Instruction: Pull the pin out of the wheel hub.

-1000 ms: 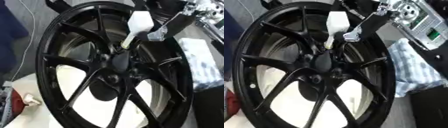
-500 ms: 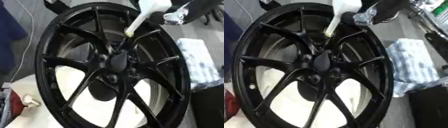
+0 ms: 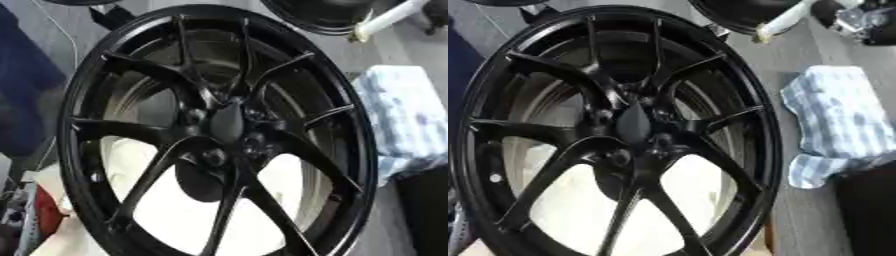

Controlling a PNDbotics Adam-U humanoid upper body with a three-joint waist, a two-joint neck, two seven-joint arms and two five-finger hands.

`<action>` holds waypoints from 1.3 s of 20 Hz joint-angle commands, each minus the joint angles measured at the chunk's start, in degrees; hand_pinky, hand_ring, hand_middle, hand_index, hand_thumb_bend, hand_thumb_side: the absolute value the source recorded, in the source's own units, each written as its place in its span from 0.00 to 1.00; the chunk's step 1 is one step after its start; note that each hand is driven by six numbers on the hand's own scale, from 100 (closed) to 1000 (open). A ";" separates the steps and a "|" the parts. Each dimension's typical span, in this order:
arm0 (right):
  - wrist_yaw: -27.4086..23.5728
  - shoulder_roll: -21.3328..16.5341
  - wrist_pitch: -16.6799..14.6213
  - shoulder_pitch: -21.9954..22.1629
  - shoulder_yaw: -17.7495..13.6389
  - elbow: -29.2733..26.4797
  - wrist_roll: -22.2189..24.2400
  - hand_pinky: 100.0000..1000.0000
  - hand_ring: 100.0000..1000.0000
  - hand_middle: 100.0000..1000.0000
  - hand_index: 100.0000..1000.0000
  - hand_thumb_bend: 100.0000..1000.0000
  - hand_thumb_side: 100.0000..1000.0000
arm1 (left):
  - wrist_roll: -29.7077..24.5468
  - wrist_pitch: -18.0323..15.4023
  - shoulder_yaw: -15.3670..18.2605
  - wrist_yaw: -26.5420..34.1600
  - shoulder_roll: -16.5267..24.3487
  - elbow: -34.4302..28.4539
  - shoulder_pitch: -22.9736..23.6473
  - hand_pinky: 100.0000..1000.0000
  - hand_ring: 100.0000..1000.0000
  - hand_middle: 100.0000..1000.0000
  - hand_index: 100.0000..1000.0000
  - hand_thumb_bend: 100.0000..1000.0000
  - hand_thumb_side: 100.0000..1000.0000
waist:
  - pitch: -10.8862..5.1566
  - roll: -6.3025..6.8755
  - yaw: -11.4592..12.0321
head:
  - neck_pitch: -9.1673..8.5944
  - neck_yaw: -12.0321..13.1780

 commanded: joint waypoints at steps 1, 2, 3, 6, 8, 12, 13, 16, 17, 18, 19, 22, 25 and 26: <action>4.08 3.52 -2.95 3.35 -4.33 -1.05 -3.99 0.70 0.53 0.32 0.34 0.11 0.00 | 0.85 -1.47 0.74 0.07 -0.03 -0.86 0.13 0.78 0.90 0.64 0.78 0.00 0.68 | -0.76 0.98 -0.51 | -1.21 1.45; 5.46 4.93 -3.63 4.60 -4.94 -1.05 -4.67 0.70 0.53 0.32 0.34 0.11 0.00 | 1.04 -1.78 0.79 0.16 -0.10 -0.86 0.17 0.78 0.90 0.64 0.78 0.00 0.68 | -0.70 1.37 -0.68 | -1.32 1.70; 6.51 5.73 -4.13 5.32 -5.19 -1.06 -5.13 0.70 0.53 0.32 0.34 0.11 0.00 | 1.15 -1.97 0.80 0.21 -0.13 -0.86 0.20 0.78 0.90 0.64 0.78 0.00 0.68 | -0.68 1.56 -0.74 | -1.37 1.80; 9.52 9.73 -4.17 7.88 -6.41 -1.06 -6.56 0.70 0.54 0.36 0.36 0.10 0.00 | 1.45 -2.71 0.99 0.41 -0.35 -0.86 0.38 0.78 0.90 0.64 0.78 0.00 0.67 | -0.67 2.86 -1.25 | -1.50 2.76; 13.60 14.43 -3.18 10.50 -7.60 -1.06 -7.91 0.70 0.55 0.38 0.39 0.09 0.00 | 1.74 -3.65 1.23 0.71 -0.62 -0.86 0.73 0.78 0.90 0.64 0.78 0.00 0.66 | -0.77 4.09 -1.59 | -1.58 3.64; 19.92 20.80 0.01 12.74 -7.55 -1.06 -8.15 0.73 0.61 0.47 0.47 0.11 0.04 | 1.93 -4.19 1.45 1.16 -1.12 -0.86 1.14 0.78 0.90 0.64 0.78 0.00 0.66 | -0.97 5.39 -2.05 | -1.68 4.62; 21.24 21.98 0.87 12.98 -7.43 -1.06 -7.99 0.74 0.63 0.49 0.49 0.12 0.05 | 1.94 -4.27 1.48 1.25 -1.17 -0.86 1.17 0.78 0.90 0.64 0.78 0.00 0.66 | -1.01 5.57 -2.18 | -1.67 4.75; 24.81 25.04 3.43 13.41 -6.94 -1.06 -6.92 0.76 0.70 0.61 0.58 0.15 0.07 | 1.85 -4.32 1.46 1.43 -1.32 -0.86 1.24 0.78 0.90 0.64 0.78 0.00 0.66 | -1.07 6.05 -2.58 | -1.72 4.94; 25.93 26.01 4.21 13.47 -6.80 -1.06 -6.45 0.78 0.72 0.66 0.61 0.18 0.07 | 1.81 -4.32 1.45 1.47 -1.37 -0.86 1.26 0.78 0.90 0.64 0.78 0.00 0.66 | -1.09 6.18 -2.70 | -1.74 5.00; 26.89 26.89 4.88 13.46 -6.66 -1.06 -5.93 0.79 0.74 0.71 0.63 0.22 0.07 | 1.78 -4.32 1.45 1.51 -1.41 -0.86 1.28 0.78 0.90 0.64 0.78 0.00 0.66 | -1.11 6.27 -2.80 | -1.74 5.09; 27.75 27.70 5.46 13.45 -6.52 -1.06 -5.33 0.81 0.77 0.77 0.67 0.29 0.09 | 1.75 -4.31 1.45 1.54 -1.44 -0.86 1.28 0.78 0.90 0.64 0.78 0.00 0.66 | -1.12 6.35 -2.90 | -1.74 5.21; 29.85 29.59 6.45 13.33 -6.15 -1.06 -3.10 0.86 0.84 0.88 0.74 0.44 0.23 | 1.59 -4.24 1.38 1.62 -1.50 -0.86 1.25 0.78 0.90 0.64 0.78 0.00 0.67 | -1.17 6.51 -3.17 | -1.72 5.36; 30.98 30.97 6.68 13.18 -6.12 -1.06 -1.58 0.88 0.88 0.92 0.78 0.36 0.39 | 1.48 -4.15 1.37 1.75 -1.52 -0.86 1.26 0.78 0.90 0.64 0.78 0.00 0.67 | -1.33 6.57 -3.32 | -1.84 5.42; 31.03 31.34 6.84 13.12 -6.20 -1.06 -1.49 0.88 0.88 0.94 0.79 0.35 0.43 | 1.47 -4.12 1.38 1.79 -1.54 -0.86 1.28 0.78 0.90 0.64 0.78 0.00 0.66 | -1.38 6.58 -3.36 | -1.88 5.48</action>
